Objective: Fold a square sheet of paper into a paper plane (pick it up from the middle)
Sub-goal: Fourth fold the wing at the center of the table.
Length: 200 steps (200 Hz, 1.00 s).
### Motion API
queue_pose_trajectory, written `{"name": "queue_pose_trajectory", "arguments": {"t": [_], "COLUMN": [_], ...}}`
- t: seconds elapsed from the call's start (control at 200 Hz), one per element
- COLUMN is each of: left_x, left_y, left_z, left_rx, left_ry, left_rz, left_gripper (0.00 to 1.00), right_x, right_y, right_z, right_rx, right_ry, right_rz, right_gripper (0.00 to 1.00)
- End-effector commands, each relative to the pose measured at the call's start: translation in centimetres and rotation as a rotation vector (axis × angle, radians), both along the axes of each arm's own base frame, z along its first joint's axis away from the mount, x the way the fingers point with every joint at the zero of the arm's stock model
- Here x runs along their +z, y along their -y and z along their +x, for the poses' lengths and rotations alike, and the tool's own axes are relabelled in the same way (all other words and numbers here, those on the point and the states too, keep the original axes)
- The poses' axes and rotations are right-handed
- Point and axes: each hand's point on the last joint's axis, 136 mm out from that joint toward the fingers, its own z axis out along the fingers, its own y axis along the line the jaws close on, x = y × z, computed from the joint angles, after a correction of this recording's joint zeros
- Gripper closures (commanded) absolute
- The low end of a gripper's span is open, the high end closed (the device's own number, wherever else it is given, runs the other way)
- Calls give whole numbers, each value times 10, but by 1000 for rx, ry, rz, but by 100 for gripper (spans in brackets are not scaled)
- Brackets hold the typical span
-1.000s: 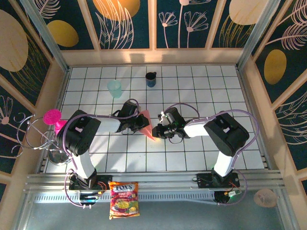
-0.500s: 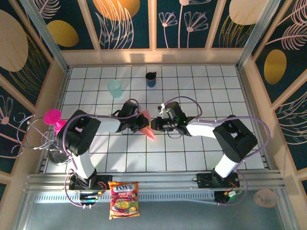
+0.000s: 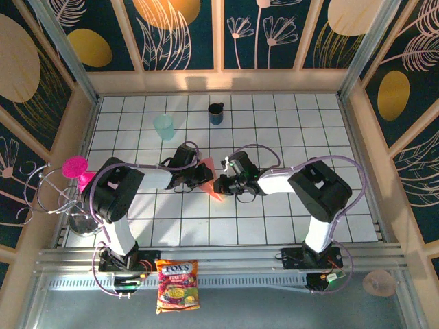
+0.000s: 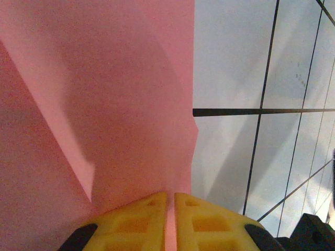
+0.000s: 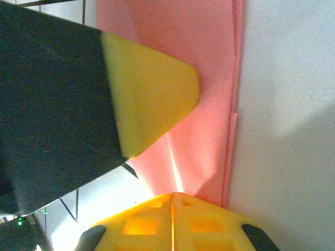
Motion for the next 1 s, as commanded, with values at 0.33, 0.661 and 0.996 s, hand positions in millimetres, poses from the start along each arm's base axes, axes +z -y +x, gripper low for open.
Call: {"name": "queue_pose_trajectory", "arguments": {"t": [0.33, 0.661, 0.996], "left_x": [-39, -47, -39], "left_y": [-22, -37, -29], "left_z": [-15, -20, -17], "left_rx": [26, 52, 31], "left_ry": [-102, -115, -94], "left_rz": [137, 204, 160], "left_gripper": [86, 88, 88], "right_x": [-41, -37, 5], "right_y": [19, 41, 48], "right_z": [-33, -81, -64], "right_rx": [80, 139, 61], "right_ry": [-92, -152, -8], "right_rz": [-163, -174, -122], "right_gripper": [93, 93, 92]}}
